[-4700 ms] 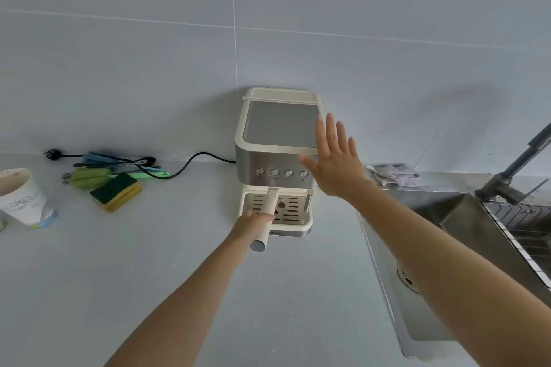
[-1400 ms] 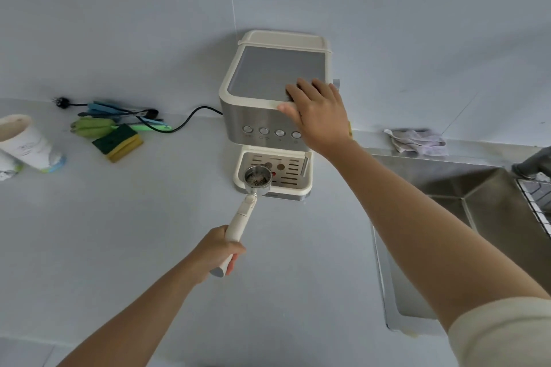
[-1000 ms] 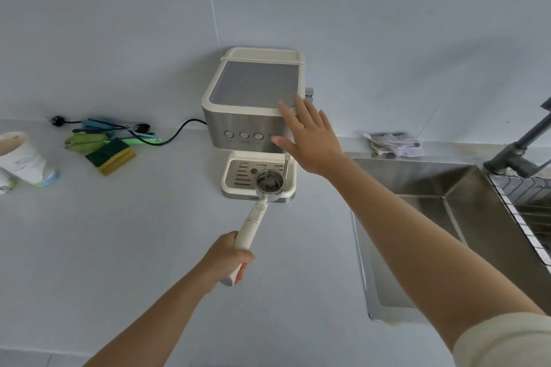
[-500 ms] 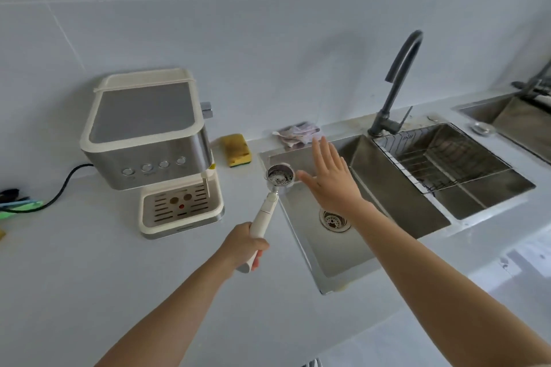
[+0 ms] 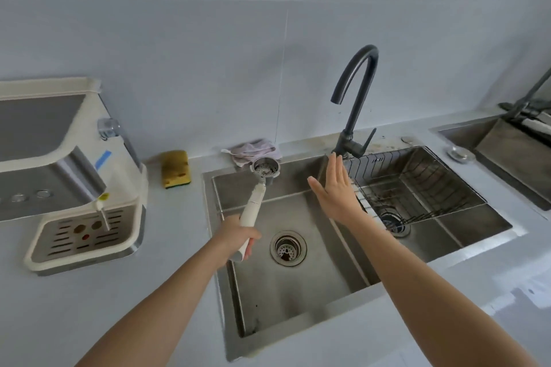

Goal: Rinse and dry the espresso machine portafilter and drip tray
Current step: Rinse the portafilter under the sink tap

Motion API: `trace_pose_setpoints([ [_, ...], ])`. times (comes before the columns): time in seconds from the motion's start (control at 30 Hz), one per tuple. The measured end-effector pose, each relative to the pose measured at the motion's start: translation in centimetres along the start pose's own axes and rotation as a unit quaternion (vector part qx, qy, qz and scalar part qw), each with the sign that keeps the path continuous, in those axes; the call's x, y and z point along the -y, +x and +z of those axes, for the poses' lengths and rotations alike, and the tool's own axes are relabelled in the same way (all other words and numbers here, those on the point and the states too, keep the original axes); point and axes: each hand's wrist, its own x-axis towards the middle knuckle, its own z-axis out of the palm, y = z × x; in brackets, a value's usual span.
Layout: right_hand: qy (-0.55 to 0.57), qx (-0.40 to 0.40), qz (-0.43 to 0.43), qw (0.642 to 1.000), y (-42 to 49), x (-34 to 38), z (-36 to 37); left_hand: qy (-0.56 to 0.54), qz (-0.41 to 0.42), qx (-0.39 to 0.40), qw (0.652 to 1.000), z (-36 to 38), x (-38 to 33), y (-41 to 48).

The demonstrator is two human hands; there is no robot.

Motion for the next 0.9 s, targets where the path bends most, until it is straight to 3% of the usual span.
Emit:
trace_pose_setpoints([
  [0.3, 0.163, 0.044, 0.002, 0.986, 7.8, -9.4, -5.8, -0.046, -0.037, -0.067, 0.996, 9.5, -5.4, 4.8],
  [0.43, 0.276, 0.03, 0.059, 0.959, 10.8, -11.3, -7.5, -0.046, -0.047, -0.074, 0.995, 11.8, -7.2, 6.3],
  [0.67, 0.373, 0.012, 0.174, 0.911, 16.2, -13.4, -9.4, -0.033, -0.047, -0.076, 0.995, 13.3, -8.7, 8.6],
  [0.9, 0.392, 0.033, 0.268, 0.88, 20.5, -14.7, -9.8, -0.021, -0.058, -0.083, 0.995, 13.3, -9.0, 10.2],
])
